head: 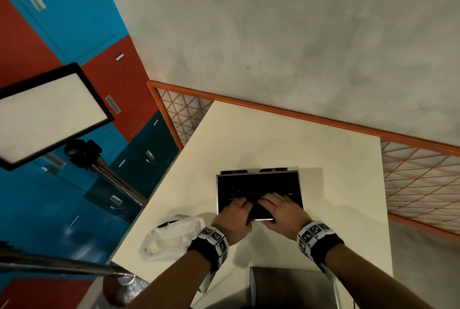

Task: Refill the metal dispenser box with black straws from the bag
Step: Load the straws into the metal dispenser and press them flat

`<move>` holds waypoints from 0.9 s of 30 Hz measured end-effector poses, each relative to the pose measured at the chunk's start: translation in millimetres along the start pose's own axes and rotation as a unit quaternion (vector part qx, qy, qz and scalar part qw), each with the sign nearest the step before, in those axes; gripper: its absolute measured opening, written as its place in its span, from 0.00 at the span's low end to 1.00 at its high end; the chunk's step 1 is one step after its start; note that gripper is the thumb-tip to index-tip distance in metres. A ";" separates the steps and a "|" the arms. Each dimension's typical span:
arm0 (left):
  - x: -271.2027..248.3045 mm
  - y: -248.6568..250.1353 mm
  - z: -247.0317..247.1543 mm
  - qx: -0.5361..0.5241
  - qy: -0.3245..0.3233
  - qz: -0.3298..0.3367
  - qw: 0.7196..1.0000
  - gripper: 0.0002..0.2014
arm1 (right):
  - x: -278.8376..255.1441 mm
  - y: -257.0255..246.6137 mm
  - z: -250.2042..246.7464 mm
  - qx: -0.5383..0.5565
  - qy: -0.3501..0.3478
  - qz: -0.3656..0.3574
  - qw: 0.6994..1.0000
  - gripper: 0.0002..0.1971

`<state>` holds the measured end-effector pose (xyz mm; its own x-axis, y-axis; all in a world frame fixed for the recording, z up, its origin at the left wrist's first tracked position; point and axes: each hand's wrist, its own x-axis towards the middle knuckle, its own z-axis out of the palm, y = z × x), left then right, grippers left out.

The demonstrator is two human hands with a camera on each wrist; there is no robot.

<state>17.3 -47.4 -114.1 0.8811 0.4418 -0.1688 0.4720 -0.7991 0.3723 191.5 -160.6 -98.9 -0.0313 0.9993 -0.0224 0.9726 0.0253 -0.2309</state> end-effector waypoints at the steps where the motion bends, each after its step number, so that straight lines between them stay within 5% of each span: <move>1: 0.7 0.0 0.6 0.000 0.002 -0.003 1.000 0.23 | -1.2 -0.2 0.1 0.001 0.014 -0.004 1.000 0.24; 5: 3.5 0.9 -0.3 0.001 0.008 -0.014 1.000 0.24 | -0.8 -4.4 -2.2 -0.005 0.041 -0.012 0.999 0.20; 13: 5.7 -2.2 -3.2 -0.026 0.034 0.003 0.999 0.28 | 7.6 -12.3 -1.9 -0.021 -0.100 0.052 0.993 0.24; 27: -6.6 -2.6 -5.9 -0.096 0.158 0.098 0.978 0.16 | 6.4 -0.2 -1.2 0.051 -0.073 0.110 0.990 0.21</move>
<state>10.1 -45.7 -108.6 0.8863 0.4166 0.2022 0.2549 -0.8035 0.5380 191.3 -154.1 -97.8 0.1382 0.9654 -0.2210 0.9314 -0.2026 -0.3024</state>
